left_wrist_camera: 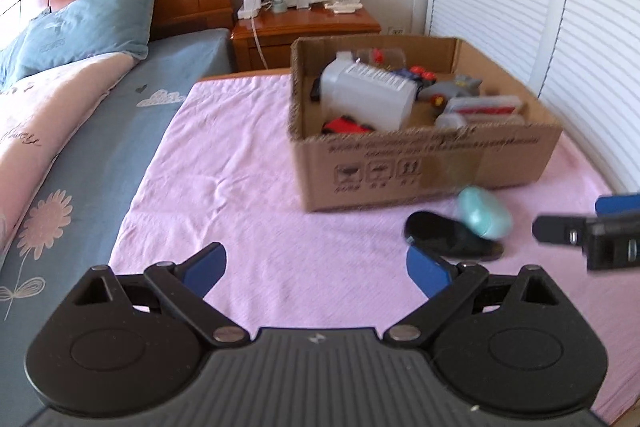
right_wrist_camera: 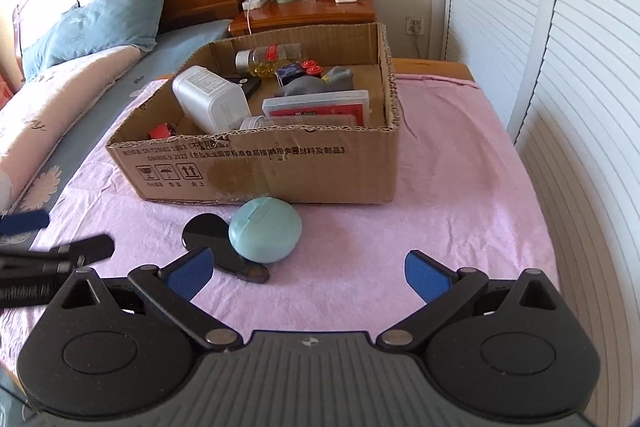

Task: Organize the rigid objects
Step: 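Move the left tool to the black oval object while the right tool approaches the teal case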

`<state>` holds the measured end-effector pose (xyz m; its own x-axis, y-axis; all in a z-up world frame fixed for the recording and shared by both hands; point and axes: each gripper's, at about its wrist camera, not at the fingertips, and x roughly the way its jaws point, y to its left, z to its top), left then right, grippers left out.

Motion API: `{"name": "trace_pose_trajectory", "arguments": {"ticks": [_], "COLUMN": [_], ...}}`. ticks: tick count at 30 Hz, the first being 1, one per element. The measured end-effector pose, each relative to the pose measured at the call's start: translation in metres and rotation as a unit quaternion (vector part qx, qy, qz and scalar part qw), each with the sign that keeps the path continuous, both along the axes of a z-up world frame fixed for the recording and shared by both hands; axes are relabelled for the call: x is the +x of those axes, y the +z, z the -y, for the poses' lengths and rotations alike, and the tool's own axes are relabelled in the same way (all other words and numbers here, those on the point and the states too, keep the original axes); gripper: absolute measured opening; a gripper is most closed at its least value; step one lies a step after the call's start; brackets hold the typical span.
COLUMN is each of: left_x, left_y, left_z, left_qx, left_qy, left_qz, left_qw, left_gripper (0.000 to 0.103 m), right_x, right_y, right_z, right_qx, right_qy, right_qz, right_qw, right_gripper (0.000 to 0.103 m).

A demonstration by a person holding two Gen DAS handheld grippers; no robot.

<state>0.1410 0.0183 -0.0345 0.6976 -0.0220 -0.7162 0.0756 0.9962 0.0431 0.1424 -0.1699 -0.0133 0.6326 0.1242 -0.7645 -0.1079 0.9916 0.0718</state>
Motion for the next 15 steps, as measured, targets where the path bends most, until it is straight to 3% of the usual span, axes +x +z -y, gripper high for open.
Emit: {"name": "trace_pose_trajectory", "arguments": {"ticks": [7, 15], "left_x": [0.000, 0.006], "left_y": [-0.007, -0.019], "left_z": [-0.022, -0.036], "left_qx": [0.012, -0.021], "left_qy": [0.013, 0.011], "left_qz": [0.002, -0.010], "left_qw": [0.9998, 0.9997], "left_gripper": [0.097, 0.098], "right_x": [0.038, 0.070], "right_y": [-0.016, -0.044], "right_z": [-0.016, -0.034], "right_qx": [0.020, -0.006], "right_qy": [-0.034, -0.068], "right_qz": [-0.021, -0.045], "right_qw": [0.999, 0.997], "right_gripper": [0.103, 0.103]}}
